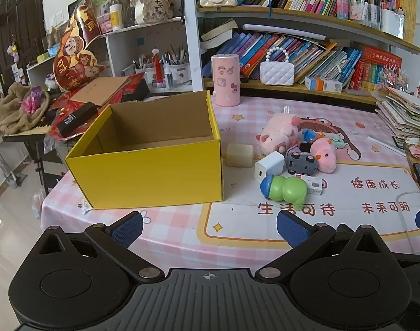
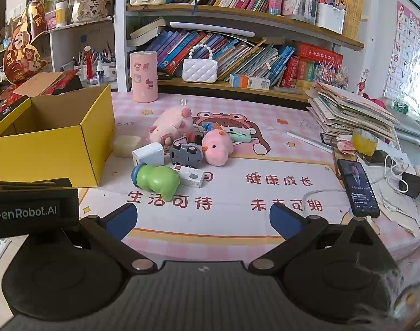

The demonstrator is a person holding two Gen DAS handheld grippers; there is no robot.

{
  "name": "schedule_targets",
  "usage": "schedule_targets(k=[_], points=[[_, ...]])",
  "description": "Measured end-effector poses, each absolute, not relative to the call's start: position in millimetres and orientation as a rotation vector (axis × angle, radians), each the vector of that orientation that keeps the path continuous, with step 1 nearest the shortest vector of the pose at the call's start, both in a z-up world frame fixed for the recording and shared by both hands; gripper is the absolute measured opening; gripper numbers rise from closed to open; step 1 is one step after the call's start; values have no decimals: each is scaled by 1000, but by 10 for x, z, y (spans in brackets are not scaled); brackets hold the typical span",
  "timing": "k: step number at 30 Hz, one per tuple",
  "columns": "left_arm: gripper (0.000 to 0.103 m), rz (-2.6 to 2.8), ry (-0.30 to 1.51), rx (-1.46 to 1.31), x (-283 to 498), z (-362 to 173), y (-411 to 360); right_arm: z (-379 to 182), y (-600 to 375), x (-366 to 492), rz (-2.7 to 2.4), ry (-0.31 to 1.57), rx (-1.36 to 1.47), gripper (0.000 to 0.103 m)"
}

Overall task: Organize objects
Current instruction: 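Move both tools toward the toys beside the yellow box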

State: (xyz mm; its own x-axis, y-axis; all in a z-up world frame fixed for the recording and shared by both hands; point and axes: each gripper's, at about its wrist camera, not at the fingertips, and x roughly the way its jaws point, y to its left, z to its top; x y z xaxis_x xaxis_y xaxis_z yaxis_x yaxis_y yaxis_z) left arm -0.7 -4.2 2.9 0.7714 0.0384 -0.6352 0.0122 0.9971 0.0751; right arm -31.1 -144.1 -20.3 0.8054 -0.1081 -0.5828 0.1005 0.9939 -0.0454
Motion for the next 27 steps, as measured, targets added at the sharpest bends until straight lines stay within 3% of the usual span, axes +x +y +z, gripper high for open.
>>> schedule_targets(k=[27], points=[[103, 19, 678, 75, -6, 25, 55, -200, -1371, -318, -101, 632, -2, 103]])
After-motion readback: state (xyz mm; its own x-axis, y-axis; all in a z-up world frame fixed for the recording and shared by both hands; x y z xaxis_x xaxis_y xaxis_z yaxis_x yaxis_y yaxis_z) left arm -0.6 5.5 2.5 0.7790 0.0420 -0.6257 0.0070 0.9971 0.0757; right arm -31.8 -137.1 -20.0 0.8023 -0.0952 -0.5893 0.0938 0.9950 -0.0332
